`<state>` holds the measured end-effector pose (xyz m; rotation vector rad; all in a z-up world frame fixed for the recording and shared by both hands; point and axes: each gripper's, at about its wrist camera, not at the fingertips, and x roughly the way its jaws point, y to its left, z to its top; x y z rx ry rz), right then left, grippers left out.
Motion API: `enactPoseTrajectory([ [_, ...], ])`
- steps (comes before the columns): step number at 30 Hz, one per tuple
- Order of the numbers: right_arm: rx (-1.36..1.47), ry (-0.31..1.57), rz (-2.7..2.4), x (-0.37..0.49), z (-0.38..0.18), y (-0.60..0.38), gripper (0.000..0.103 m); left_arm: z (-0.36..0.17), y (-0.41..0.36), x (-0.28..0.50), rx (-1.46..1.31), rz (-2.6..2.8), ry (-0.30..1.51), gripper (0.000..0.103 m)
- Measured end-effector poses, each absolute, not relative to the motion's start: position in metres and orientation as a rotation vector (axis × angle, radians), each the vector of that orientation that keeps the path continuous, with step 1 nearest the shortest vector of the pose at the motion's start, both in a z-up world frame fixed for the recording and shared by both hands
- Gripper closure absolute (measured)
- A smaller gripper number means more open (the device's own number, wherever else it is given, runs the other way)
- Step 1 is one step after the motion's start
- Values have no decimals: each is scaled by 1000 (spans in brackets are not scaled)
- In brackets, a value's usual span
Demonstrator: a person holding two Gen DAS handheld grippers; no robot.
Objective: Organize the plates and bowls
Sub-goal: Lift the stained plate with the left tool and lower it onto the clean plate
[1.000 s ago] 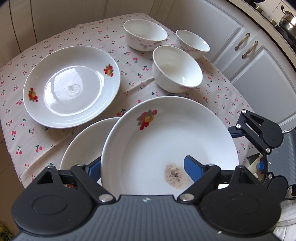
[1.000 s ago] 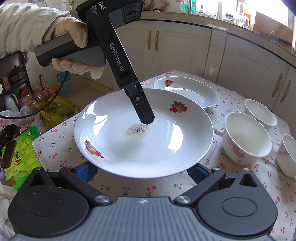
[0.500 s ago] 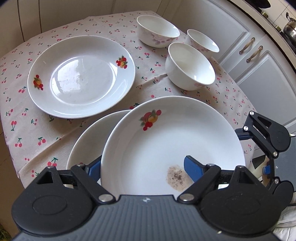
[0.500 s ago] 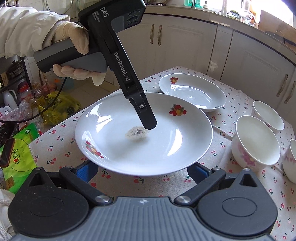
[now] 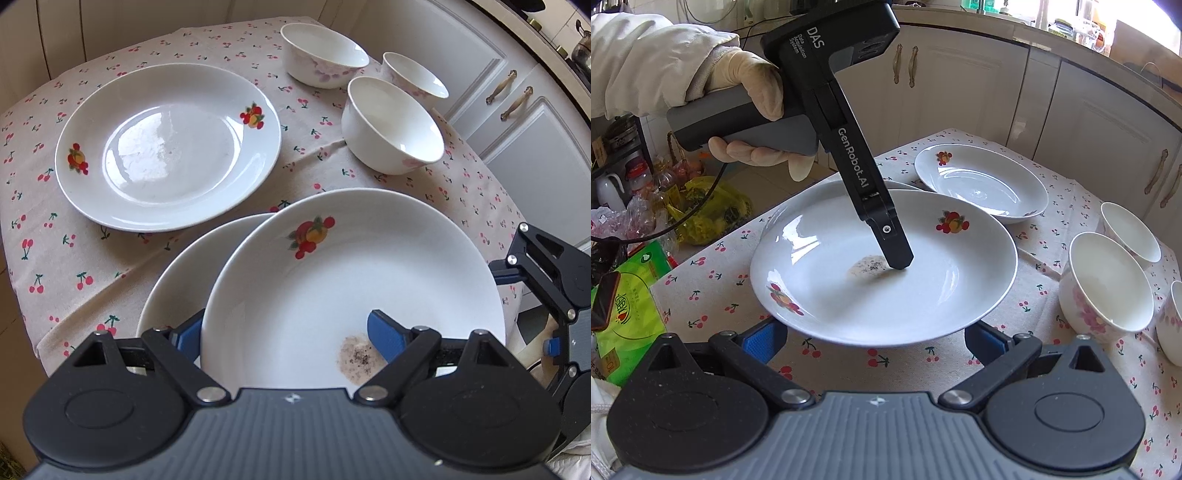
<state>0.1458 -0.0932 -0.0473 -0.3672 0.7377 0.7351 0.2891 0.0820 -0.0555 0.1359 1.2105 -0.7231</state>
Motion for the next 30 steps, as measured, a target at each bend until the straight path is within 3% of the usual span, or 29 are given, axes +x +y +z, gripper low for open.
enactPoseTrajectory([
  [30, -347, 758, 700, 143, -46, -86, 0, -46, 100, 285, 122, -658, 1143, 14],
])
